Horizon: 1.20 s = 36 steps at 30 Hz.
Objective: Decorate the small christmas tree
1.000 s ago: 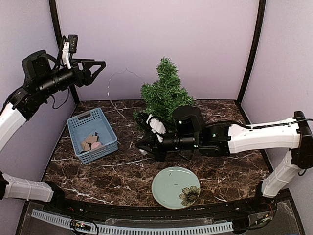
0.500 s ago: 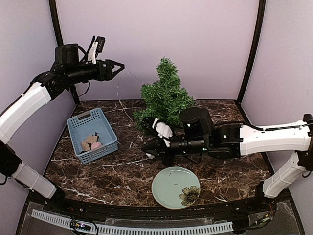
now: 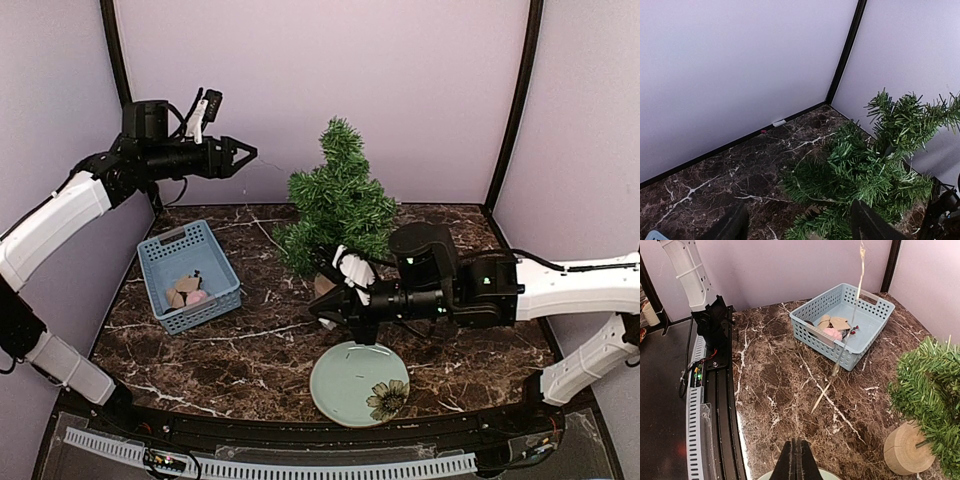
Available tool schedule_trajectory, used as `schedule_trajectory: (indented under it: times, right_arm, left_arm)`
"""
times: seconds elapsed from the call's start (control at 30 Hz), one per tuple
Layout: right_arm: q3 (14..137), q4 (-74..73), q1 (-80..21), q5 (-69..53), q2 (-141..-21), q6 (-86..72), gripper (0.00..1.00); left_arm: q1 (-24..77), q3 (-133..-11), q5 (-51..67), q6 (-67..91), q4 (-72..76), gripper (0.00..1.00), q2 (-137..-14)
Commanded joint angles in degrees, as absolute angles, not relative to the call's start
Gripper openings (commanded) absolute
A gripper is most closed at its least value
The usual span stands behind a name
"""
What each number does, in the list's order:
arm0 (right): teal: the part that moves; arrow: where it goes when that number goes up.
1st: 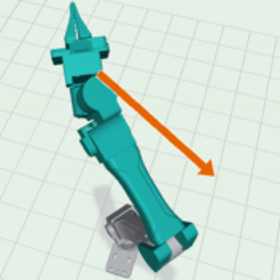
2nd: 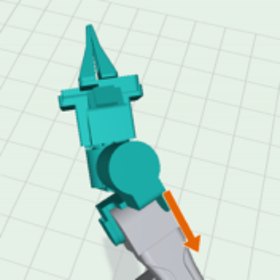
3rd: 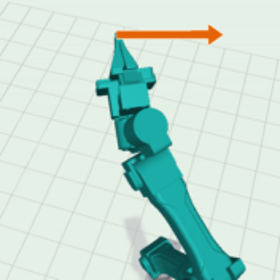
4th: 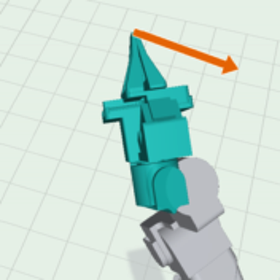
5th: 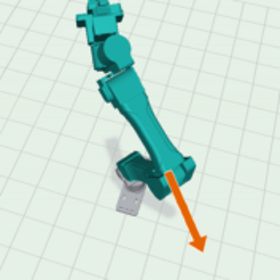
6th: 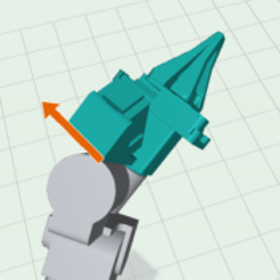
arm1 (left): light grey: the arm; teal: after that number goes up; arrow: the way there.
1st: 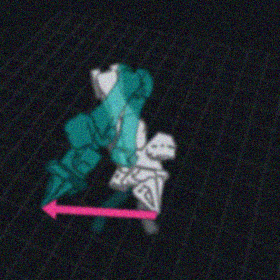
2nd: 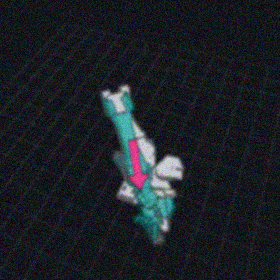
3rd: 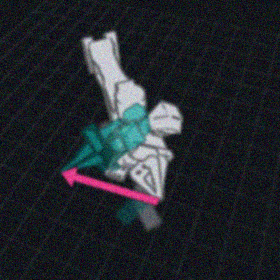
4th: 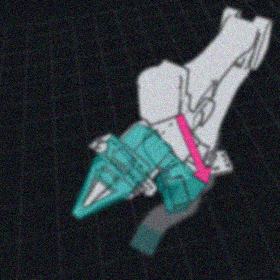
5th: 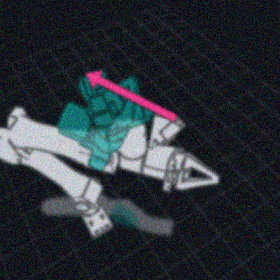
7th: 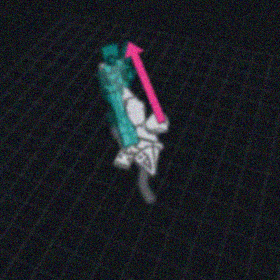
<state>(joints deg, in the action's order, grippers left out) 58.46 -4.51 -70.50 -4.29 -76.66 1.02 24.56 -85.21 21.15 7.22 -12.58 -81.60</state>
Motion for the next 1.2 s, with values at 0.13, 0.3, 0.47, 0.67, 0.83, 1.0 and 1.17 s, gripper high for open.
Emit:
schedule_trajectory:
  times: [0.13, 0.3, 0.47, 0.67, 0.83, 1.0, 1.17]
  right_arm:
    - [56.99, -7.17, -71.36, -5.04, -73.82, 1.04, 0.0]
    - [56.94, -10.84, -71.44, -7.11, -72.98, 0.99, 0.0]
    - [56.15, -13.65, -71.45, -8.44, -72.21, 0.3, 0.0]
    - [53.94, -16.78, -71.43, -8.11, -70.0, -2.54, 0.0]
    - [51.41, -17.67, -71.45, -6.51, -67.06, -5.98, 0.0]
    - [48.69, -19.44, -71.35, -3.16, -62.76, -9.89, 0.0]
    - [46.23, -21.4, -71.1, -0.32, -56.97, -14.94, 0.0]
  left_arm:
    - [22.61, -72.17, 21.65, -3.6, -3.04, 0.73, -70.01]
    - [22.59, -65.58, 30.18, -10.46, 1.52, 0.73, -67.55]
    - [22.63, -63.54, 37.19, -21.58, 1.49, 0.72, -68.0]
    - [24.19, -62.02, 43.23, -28.86, 2.78, 0.7, -69.35]
    - [28.59, -63.46, 43.26, -34.07, 0.93, 0.67, -71.7]
    - [33.38, -64.97, 42.12, -37.65, -3.41, 0.61, -74.82]
    - [35.25, -64.98, 42.75, -37.95, -5.16, 0.44, -76.03]
